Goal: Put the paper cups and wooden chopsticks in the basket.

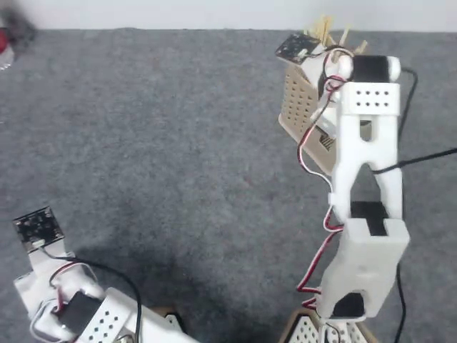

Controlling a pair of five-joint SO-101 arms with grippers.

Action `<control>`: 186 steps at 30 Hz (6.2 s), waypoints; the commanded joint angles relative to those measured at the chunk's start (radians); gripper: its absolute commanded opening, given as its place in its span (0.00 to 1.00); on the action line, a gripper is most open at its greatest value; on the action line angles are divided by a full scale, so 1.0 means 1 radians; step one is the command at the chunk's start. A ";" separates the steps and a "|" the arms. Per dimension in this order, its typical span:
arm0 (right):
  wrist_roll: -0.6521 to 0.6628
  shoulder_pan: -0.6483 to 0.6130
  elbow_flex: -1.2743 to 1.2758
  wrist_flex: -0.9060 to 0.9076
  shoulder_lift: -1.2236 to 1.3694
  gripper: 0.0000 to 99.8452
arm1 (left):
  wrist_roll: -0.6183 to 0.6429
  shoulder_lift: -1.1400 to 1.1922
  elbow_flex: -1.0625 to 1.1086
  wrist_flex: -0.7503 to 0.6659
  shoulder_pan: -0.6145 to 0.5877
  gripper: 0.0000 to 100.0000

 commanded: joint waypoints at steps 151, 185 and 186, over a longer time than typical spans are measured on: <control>0.232 -0.085 1.642 -0.521 -1.477 0.01 | -0.011 -0.018 -0.005 0.018 0.005 0.17; 0.252 -0.056 1.671 -0.857 -1.310 0.01 | -0.011 -0.018 -0.005 0.018 0.005 0.17; 0.250 -0.056 1.669 -0.858 -1.302 0.01 | -0.011 -0.018 -0.005 0.018 0.005 0.17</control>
